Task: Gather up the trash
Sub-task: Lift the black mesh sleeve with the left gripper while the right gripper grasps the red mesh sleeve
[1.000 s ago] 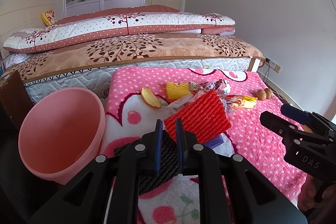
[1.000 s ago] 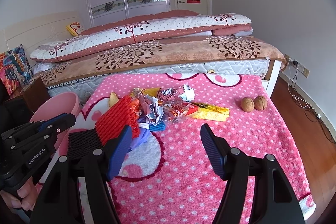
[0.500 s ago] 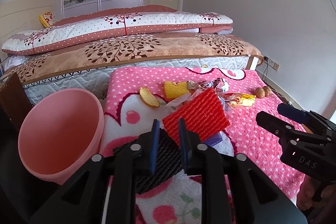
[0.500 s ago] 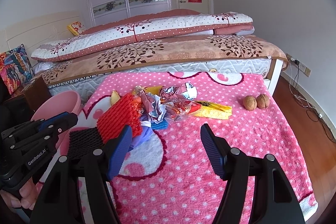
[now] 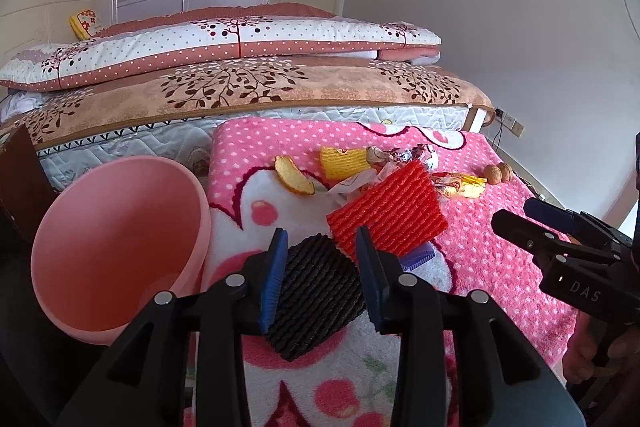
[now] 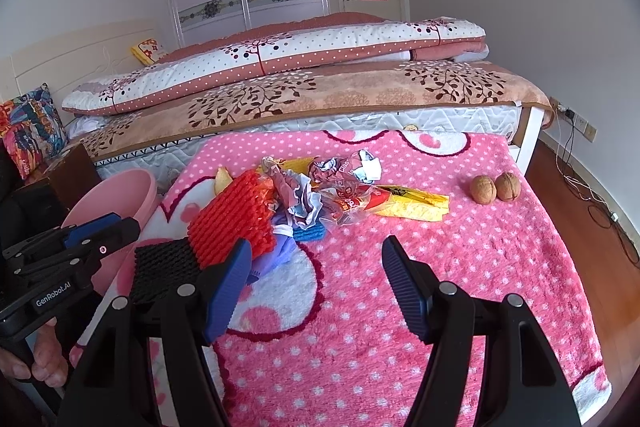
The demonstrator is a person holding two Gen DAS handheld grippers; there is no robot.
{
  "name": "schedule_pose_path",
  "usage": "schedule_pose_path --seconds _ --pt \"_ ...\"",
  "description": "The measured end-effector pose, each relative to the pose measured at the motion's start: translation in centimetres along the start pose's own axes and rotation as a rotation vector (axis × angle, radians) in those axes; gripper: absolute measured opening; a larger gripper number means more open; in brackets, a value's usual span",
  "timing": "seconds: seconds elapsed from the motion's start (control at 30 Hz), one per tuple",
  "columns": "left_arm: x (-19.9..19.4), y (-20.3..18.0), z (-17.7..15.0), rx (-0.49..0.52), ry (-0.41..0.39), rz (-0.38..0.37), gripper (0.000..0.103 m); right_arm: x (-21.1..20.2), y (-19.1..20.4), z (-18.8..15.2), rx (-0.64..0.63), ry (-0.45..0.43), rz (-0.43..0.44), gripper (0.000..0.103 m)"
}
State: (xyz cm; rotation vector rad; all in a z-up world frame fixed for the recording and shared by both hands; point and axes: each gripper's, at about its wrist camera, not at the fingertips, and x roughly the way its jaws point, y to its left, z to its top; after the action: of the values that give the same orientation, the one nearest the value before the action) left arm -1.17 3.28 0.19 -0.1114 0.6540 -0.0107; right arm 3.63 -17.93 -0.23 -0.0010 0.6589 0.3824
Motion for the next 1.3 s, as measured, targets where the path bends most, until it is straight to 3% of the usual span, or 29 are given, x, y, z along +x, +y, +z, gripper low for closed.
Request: schedule_pose_path --seconds 0.37,0.57,1.0,1.07,1.17,1.3 --pt "1.6 1.6 -2.0 0.069 0.100 -0.030 0.036 1.0 0.4 0.0 -0.007 0.034 0.056 0.067" --pt "3.4 2.1 -1.1 0.177 0.147 -0.016 0.036 2.3 1.1 0.6 -0.007 0.065 0.123 0.064" --pt "8.3 3.6 -0.8 0.223 0.248 -0.020 0.036 6.6 2.5 1.3 0.039 0.175 0.180 0.060" --pt "8.4 3.9 -0.8 0.212 0.251 -0.035 0.036 7.2 2.6 1.1 0.049 0.196 0.185 0.052" --pt "8.1 3.7 -1.0 0.224 0.243 -0.046 0.035 7.7 2.7 0.9 0.051 0.222 0.204 0.029" --pt "7.6 3.3 -1.2 0.226 0.229 -0.051 0.018 7.2 2.7 0.7 0.052 0.219 0.213 0.014"
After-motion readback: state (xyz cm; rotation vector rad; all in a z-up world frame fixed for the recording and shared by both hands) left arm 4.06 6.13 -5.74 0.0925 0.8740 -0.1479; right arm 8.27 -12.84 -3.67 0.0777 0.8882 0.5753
